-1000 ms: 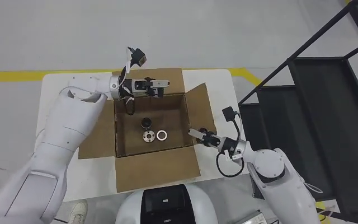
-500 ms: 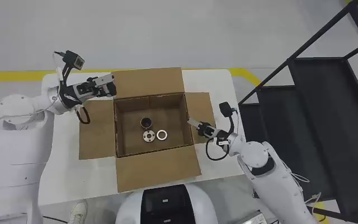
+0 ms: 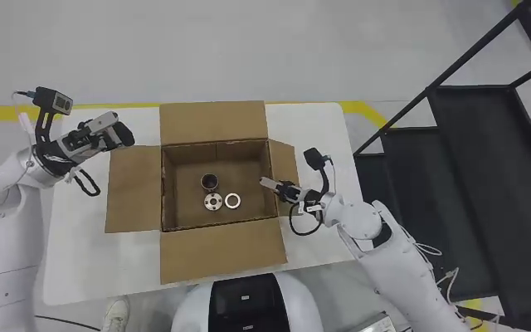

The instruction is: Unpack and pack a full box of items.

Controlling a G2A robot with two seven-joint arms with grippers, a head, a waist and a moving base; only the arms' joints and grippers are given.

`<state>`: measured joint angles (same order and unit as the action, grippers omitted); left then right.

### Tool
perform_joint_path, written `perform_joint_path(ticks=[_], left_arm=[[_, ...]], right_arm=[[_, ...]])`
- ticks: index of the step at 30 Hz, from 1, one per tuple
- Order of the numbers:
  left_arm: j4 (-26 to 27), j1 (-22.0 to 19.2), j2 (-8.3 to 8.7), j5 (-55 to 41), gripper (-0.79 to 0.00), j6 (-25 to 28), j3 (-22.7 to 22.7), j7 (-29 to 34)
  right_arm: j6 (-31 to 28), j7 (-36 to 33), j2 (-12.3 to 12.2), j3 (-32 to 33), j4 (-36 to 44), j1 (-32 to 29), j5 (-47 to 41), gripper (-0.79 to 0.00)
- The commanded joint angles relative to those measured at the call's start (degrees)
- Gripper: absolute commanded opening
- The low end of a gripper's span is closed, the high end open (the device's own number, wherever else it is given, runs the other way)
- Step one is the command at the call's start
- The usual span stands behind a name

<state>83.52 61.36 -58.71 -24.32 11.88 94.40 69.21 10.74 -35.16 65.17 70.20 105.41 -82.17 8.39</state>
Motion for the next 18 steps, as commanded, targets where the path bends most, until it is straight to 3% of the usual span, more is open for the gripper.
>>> perform_joint_path(ticks=[1,12,18], left_arm=[[-0.3,0.1,0.11,-0.6,0.000,0.1,0.2,0.1],[-2.1,-0.2,0.65,-3.7,0.000,-0.2,0.2,1.1],[-2.8,0.2,0.93,-4.9,0.000,0.8,1.0,-0.2]], right_arm=[[0.4,0.0,0.0,-0.3,0.1,0.3,0.2,0.000],[1.8,0.4,0.4,-2.6,1.0,2.3,1.6,0.000],[2.4,2.0,0.3,-3.6,7.6,2.0,6.2,0.000]])
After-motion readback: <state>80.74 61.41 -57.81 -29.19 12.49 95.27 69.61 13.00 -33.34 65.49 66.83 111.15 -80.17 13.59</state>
